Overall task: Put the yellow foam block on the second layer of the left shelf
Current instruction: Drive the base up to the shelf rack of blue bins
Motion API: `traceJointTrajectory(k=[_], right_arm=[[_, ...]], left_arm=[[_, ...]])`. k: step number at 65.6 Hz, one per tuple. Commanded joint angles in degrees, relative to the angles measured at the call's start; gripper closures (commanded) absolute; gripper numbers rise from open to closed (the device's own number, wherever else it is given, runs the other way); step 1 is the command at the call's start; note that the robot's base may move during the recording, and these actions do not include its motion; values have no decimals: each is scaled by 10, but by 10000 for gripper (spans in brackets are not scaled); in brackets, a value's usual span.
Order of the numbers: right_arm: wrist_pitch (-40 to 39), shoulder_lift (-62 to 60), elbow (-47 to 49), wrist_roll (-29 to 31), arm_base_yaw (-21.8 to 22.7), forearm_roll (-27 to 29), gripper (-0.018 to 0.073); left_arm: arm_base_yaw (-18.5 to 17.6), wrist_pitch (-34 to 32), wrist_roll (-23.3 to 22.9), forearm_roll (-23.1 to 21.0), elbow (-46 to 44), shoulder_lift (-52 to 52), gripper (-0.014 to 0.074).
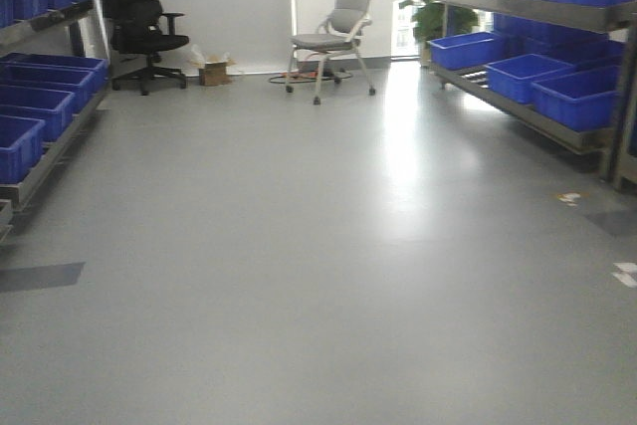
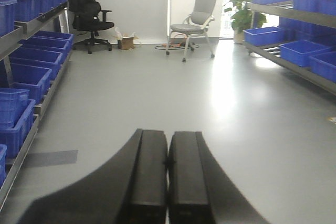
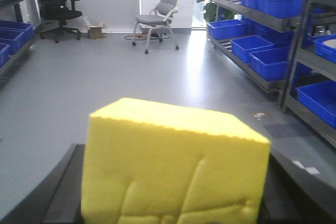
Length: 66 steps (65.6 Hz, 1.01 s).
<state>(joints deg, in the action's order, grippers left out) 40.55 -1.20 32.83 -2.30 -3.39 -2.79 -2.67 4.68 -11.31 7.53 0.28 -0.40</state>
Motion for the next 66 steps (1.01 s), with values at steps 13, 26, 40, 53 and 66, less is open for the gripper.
traceJointTrajectory(k=[13, 26, 40, 53, 66], right_arm=[[-53, -2, 16, 4, 2, -5, 238], [-52, -2, 16, 4, 2, -5, 238], [-52, -2, 16, 4, 2, -5, 238], [-52, -2, 16, 4, 2, -5, 238], [-52, -2, 16, 4, 2, -5, 238]], left_arm=[[-3, -47, -2, -1, 15, -1, 460], [-3, -47, -2, -1, 15, -1, 460], [-3, -50, -2, -1, 15, -1, 460], [-3, -50, -2, -1, 15, -1, 460], [-3, -50, -2, -1, 15, -1, 460]])
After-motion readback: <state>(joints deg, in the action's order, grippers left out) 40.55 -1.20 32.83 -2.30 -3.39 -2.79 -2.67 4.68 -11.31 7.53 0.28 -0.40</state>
